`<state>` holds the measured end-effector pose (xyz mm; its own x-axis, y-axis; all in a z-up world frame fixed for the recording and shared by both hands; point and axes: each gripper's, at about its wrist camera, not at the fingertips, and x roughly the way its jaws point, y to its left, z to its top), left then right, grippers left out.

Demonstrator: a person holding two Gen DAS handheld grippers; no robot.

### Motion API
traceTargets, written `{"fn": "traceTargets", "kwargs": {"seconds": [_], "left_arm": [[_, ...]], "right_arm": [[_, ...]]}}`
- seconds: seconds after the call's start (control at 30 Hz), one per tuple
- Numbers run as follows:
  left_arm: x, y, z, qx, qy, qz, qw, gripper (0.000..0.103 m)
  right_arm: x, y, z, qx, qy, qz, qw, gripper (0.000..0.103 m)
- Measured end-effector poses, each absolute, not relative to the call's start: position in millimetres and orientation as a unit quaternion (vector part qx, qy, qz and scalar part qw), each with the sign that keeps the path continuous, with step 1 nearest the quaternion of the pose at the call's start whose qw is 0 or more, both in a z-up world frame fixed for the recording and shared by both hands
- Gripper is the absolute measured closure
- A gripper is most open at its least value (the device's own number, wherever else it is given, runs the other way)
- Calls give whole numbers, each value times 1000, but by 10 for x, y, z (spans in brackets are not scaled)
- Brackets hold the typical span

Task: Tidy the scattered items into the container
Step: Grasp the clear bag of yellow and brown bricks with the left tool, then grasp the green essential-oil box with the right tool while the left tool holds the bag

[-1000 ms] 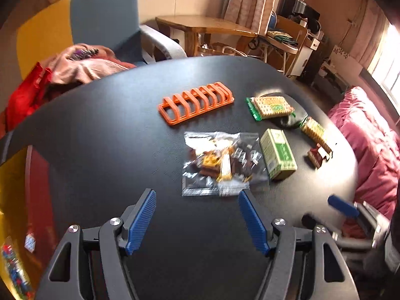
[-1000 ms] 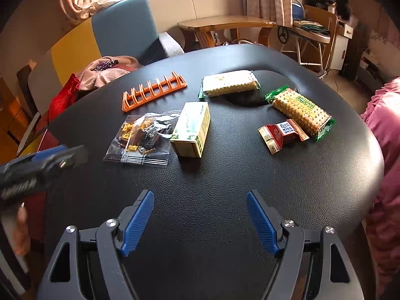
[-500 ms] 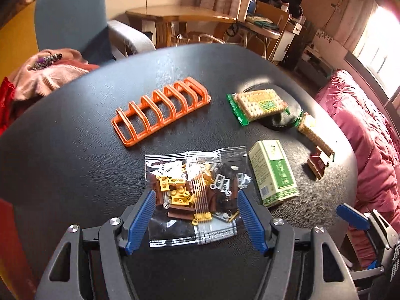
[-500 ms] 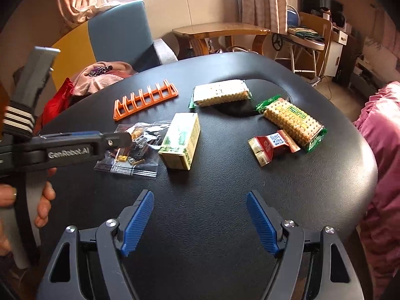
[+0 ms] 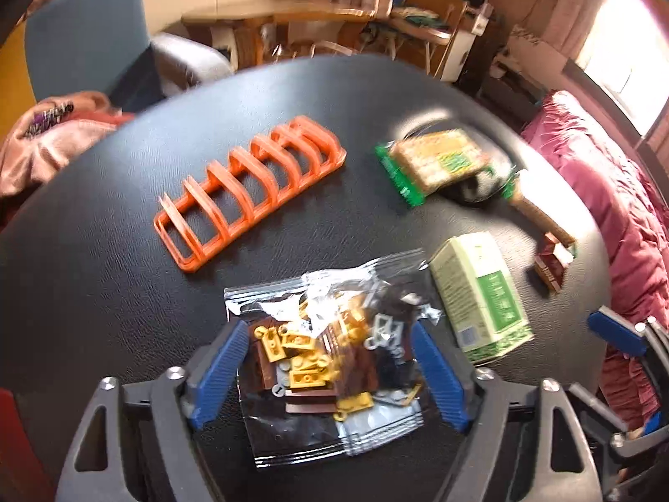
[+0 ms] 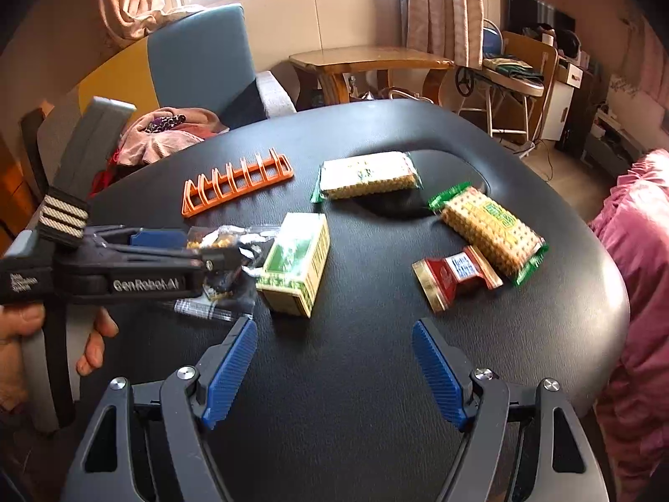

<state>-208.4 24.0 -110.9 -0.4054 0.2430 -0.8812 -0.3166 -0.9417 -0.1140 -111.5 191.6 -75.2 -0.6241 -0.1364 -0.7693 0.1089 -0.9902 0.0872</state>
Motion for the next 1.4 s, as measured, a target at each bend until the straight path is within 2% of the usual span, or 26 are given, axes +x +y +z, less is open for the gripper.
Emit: {"fn": "traceTargets", "kwargs": {"seconds": [0.23,0.4,0.5,0.63,0.8,0.87,1.03,1.1,1.27,1.4], "left_arm": [[-2054,347,-1156,-512,56,842,160,2],[-2019,354,-1173,-502,61,849,153,1],[-2003,349,-1163,-499,62,852,147,3],[-1952,371,-1131,-494,68,853,153,17],[-1888,397,-1091,-489,76,854,160,27],[-1863,408,-1075,-486,79,855,163,40],[-1809,380,-1059,-482,79,857,165,56],[-1793,340,-1067,-481,74,858,162,57],[-1754,217,-1083,-478,62,862,155,61],[-1692,82,-1062,-476,45,866,142,62]], "right_arm": [[-1237,1846,-658,414,-8,-908,69,25],[-1245,1864,-653,414,-5,-908,66,25],[-1246,1882,-663,417,-7,-906,64,24],[-1257,1888,-660,419,-8,-906,64,23],[-1345,1876,-676,423,0,-904,62,23],[-1405,1882,-689,426,-1,-903,62,23],[-1596,1869,-742,441,-7,-895,69,23],[-1664,1836,-765,446,-6,-892,75,24],[-1762,1698,-862,459,15,-884,84,35],[-1820,1652,-946,468,16,-880,76,39]]}}
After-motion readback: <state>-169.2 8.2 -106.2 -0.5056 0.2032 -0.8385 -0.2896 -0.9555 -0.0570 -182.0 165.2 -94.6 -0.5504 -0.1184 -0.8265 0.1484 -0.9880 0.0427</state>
